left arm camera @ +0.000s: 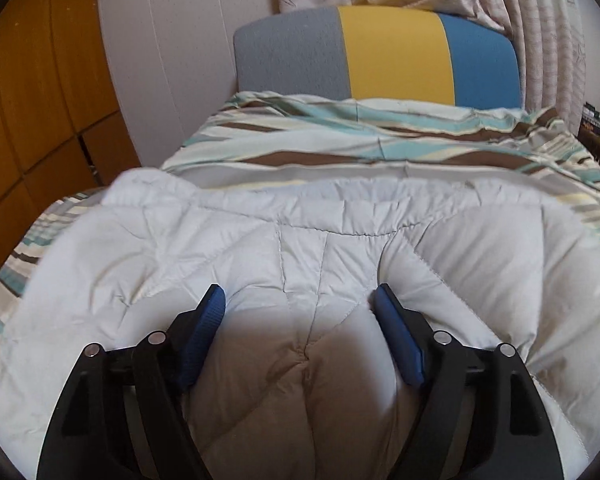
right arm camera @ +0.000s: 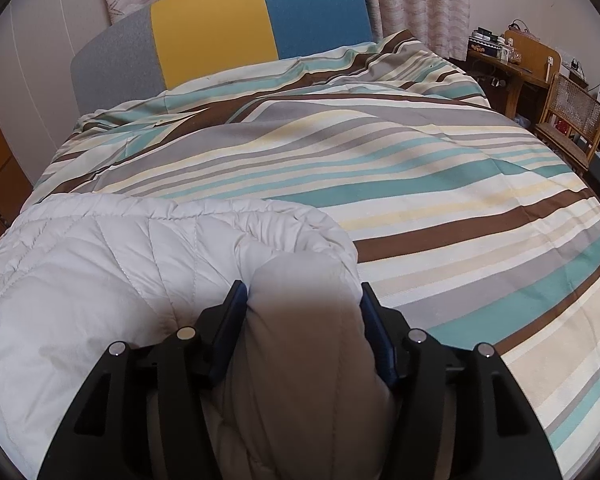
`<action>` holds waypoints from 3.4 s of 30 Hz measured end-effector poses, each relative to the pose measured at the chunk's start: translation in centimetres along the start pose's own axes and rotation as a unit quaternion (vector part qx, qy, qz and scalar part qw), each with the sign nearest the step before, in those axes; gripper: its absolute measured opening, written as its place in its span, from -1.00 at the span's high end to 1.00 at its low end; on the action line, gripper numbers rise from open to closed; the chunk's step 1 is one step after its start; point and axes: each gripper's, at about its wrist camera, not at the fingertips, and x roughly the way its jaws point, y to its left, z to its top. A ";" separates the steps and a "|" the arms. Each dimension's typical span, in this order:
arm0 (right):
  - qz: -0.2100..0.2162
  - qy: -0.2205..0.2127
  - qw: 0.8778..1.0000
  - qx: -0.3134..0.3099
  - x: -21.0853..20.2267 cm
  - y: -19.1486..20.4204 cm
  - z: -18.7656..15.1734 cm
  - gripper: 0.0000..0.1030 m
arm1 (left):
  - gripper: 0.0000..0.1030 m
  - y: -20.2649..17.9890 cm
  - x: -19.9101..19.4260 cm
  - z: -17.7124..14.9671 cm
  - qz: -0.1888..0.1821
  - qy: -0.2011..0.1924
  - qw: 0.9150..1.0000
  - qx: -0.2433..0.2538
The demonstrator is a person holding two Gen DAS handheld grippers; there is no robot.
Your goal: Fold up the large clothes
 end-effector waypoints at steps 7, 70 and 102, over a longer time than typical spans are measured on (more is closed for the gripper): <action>0.034 -0.002 0.999 0.011 -1.6 -0.5 0.4 -0.18 | -0.56 0.5 1.0 -0.4 -0.020 0.013 1.000 -0.016; 0.067 -0.045 0.995 -0.060 -2.7 7.8 -3.8 -0.05 | -0.80 -5.3 -1.8 -2.1 -0.031 0.012 0.999 0.028; 0.127 -0.054 0.986 -0.089 -16.1 10.1 -10.0 -0.04 | -0.94 19.1 -14.7 -9.0 -0.005 -0.020 0.982 -0.189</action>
